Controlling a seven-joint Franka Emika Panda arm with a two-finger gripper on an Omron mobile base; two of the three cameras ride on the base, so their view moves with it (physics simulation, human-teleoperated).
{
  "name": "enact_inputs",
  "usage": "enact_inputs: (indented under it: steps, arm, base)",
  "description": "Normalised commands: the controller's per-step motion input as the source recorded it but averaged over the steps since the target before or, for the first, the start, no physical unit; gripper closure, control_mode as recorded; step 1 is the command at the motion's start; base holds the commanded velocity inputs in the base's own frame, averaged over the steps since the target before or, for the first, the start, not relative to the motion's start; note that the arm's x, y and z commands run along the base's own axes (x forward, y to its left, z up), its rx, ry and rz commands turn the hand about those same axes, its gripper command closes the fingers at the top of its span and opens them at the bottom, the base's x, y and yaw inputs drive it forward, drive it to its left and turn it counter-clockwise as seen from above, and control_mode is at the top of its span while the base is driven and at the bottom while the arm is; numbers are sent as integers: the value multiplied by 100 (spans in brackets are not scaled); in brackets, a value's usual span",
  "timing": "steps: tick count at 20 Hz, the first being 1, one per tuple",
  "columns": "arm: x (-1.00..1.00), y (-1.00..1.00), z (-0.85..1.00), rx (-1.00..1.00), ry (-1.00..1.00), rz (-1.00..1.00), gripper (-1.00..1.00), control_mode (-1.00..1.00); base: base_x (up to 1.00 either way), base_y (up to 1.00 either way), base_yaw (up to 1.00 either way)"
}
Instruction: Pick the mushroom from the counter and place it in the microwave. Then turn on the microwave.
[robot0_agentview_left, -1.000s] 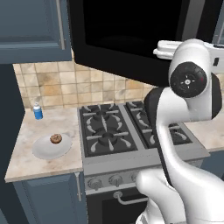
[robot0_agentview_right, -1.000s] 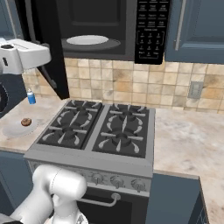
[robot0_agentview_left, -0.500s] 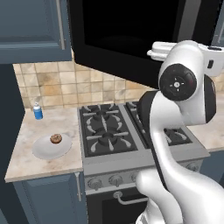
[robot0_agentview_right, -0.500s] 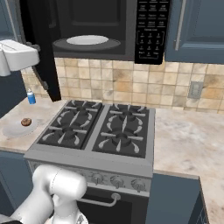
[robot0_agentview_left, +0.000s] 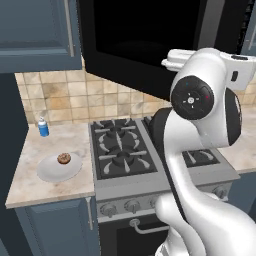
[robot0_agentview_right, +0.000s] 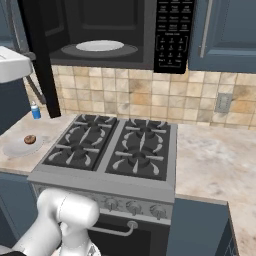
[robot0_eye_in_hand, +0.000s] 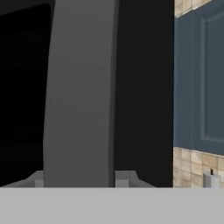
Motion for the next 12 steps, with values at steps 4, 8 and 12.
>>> enact_inputs:
  steps: [4, 8, 12]
  arm:
    - [-33, 0, 0, 0, 0, 0, 100, -100]
    - [-29, 0, 0, 0, 0, 0, 100, -100]
    - [-24, 0, 0, 0, 0, 0, 100, -100]
  base:
    - [0, 0, 0]
    - [0, 0, 0]
    - [0, 0, 0]
